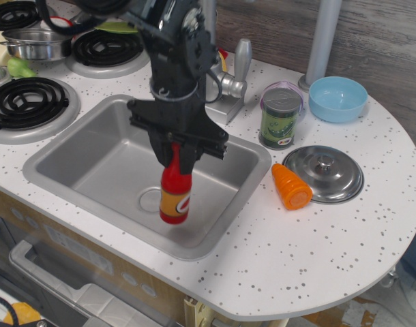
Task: Put red bottle in sink
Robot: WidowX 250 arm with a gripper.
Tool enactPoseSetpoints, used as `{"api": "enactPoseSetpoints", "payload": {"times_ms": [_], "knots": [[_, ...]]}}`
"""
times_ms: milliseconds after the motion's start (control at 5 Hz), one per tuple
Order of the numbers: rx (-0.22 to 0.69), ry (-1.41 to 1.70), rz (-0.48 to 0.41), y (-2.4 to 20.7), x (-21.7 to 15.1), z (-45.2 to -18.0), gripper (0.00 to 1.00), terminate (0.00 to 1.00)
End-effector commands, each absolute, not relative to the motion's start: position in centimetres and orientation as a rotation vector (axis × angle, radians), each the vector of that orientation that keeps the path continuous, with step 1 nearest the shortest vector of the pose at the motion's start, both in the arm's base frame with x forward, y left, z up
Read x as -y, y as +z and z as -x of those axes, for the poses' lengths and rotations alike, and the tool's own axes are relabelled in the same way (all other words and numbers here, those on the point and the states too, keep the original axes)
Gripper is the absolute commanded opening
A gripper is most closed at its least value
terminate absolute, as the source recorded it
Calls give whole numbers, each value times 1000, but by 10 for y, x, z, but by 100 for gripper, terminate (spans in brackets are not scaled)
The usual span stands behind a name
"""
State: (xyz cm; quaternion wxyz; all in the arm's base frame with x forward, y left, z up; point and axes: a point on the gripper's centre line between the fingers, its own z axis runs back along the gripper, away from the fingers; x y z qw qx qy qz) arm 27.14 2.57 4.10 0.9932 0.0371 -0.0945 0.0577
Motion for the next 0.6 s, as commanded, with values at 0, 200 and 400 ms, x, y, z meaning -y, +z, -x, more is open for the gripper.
{"api": "enactPoseSetpoints", "payload": {"times_ms": [0, 200, 400], "knots": [[239, 119, -55, 26, -33, -276, 100, 0], [293, 124, -21, 29, -31, -275, 100, 0], [293, 124, -21, 29, -31, -275, 100, 100]]}}
